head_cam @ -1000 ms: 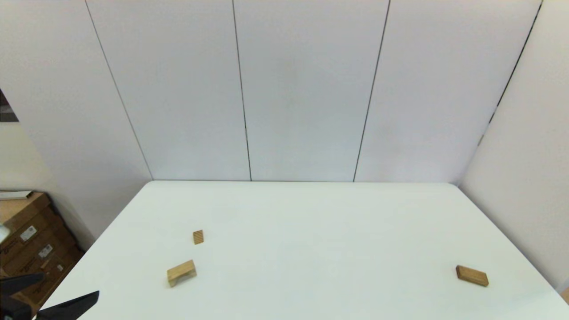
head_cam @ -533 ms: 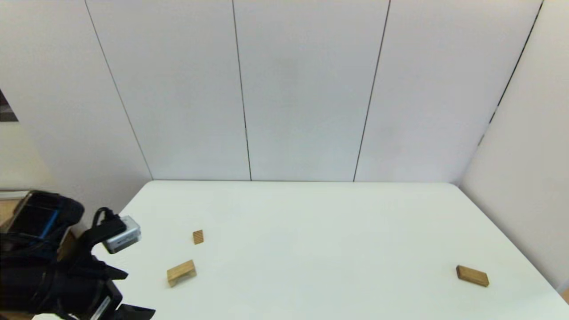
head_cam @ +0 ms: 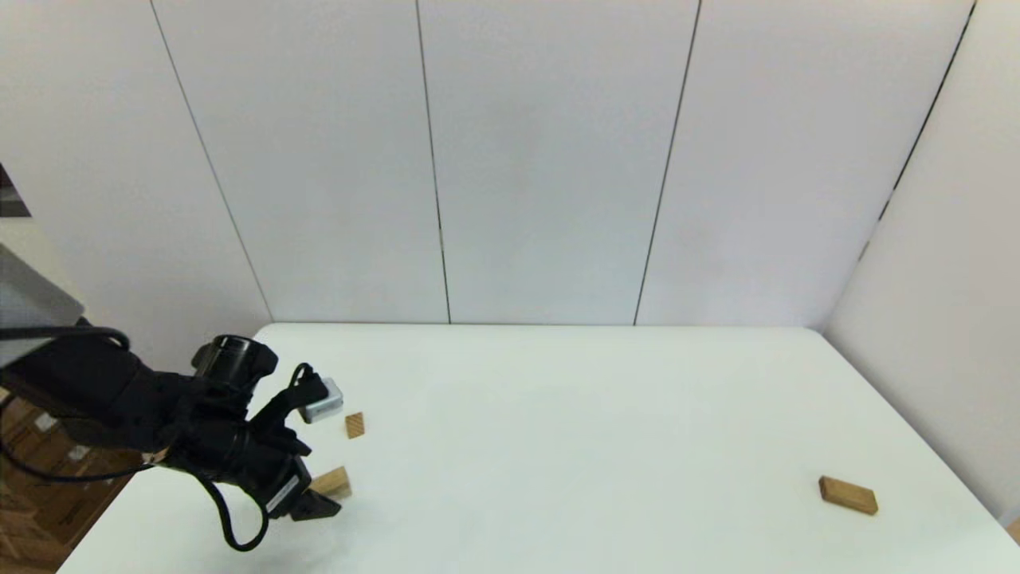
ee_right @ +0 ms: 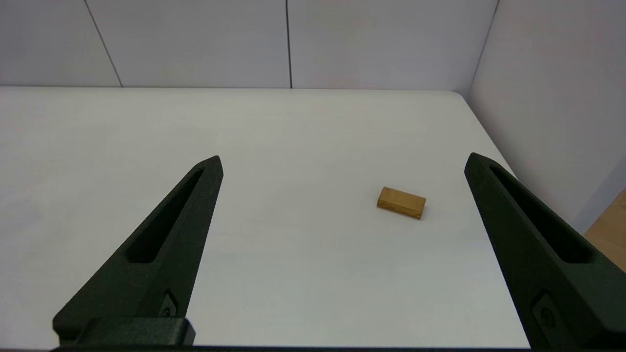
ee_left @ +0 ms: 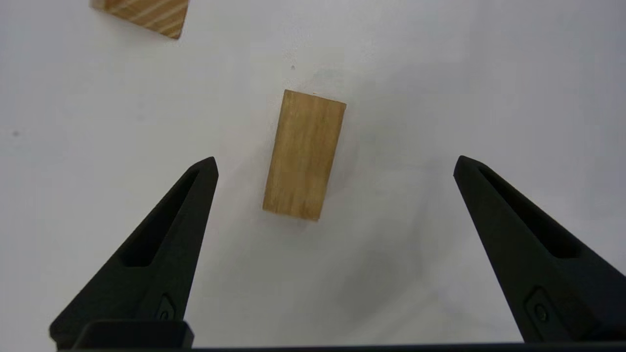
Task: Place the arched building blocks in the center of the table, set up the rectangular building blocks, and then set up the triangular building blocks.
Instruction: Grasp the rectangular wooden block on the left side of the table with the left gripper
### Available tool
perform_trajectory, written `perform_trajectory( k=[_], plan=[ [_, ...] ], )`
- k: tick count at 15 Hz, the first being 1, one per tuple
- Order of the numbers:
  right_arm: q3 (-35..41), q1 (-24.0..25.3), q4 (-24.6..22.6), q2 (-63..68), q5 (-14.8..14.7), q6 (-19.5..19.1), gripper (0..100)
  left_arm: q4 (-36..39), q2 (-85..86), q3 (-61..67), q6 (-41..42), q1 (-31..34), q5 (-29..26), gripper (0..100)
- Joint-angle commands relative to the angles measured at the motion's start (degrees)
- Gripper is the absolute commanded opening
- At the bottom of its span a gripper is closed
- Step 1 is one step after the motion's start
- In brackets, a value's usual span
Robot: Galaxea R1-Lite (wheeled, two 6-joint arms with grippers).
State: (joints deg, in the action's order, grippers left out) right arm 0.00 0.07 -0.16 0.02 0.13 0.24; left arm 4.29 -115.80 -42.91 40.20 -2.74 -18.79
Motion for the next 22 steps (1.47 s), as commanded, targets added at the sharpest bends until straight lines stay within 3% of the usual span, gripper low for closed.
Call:
perform_trajectory(
  k=[1,3,7,22],
  plan=[
    [0.1,0.0,0.0,-0.1,0.0,0.0,100,-9.0,-5.5,-8.5,1.9,1.2,0.1,100],
    [0.1,0.0,0.0,-0.1,0.0,0.0,100,-15.1,-5.5,-11.1,3.7,1.8,0.1,100],
    [0.1,0.0,0.0,-0.1,0.0,0.0,100,-15.5,-6.8,-12.4,6.0,2.0,3.8,100],
    [0.1,0.0,0.0,-0.1,0.0,0.0,100,-15.7,-9.6,-15.8,6.4,0.6,3.3,100]
  ],
)
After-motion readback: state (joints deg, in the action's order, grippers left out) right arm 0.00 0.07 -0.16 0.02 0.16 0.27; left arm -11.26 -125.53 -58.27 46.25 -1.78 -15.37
